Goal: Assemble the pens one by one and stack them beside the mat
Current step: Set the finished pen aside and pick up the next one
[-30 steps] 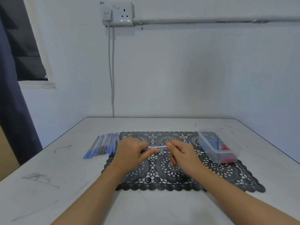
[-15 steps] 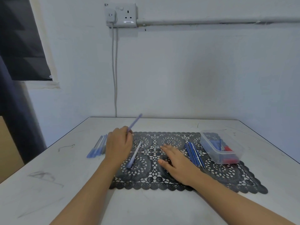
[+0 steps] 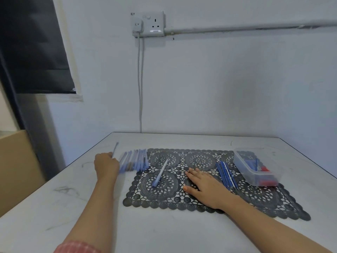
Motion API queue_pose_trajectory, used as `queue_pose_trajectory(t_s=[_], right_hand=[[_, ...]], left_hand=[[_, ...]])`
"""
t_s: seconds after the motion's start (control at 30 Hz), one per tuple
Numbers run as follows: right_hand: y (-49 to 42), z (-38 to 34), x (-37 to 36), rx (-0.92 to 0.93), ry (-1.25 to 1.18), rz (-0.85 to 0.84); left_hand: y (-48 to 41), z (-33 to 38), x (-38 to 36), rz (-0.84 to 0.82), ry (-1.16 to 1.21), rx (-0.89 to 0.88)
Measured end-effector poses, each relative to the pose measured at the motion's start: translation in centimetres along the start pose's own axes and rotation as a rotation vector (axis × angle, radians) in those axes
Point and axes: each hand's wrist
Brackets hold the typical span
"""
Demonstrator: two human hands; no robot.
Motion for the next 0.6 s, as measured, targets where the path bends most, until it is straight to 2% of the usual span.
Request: queue_pose_trajectory(t_s=[0.3, 0.5, 0.6], right_hand=[[0.1, -0.2, 0.2, -0.001, -0.008, -0.014], [0.1, -0.2, 0.4, -0.004, -0.009, -0.027], [0.2, -0.3, 0.5, -0.007, -0.006, -0.04]], left_hand=[[0.3, -1.5, -0.7, -0.013, 0.111, 0.099], [0.2, -1.7, -1.2, -0.049, 0.063, 0.082], [0.4, -1.7, -1.4, -0.051, -0.106, 0.074]])
Point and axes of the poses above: each hand's wrist, its own y-axis away from the middle knuckle, its own x-axis out of the back of the hand, z = x × y
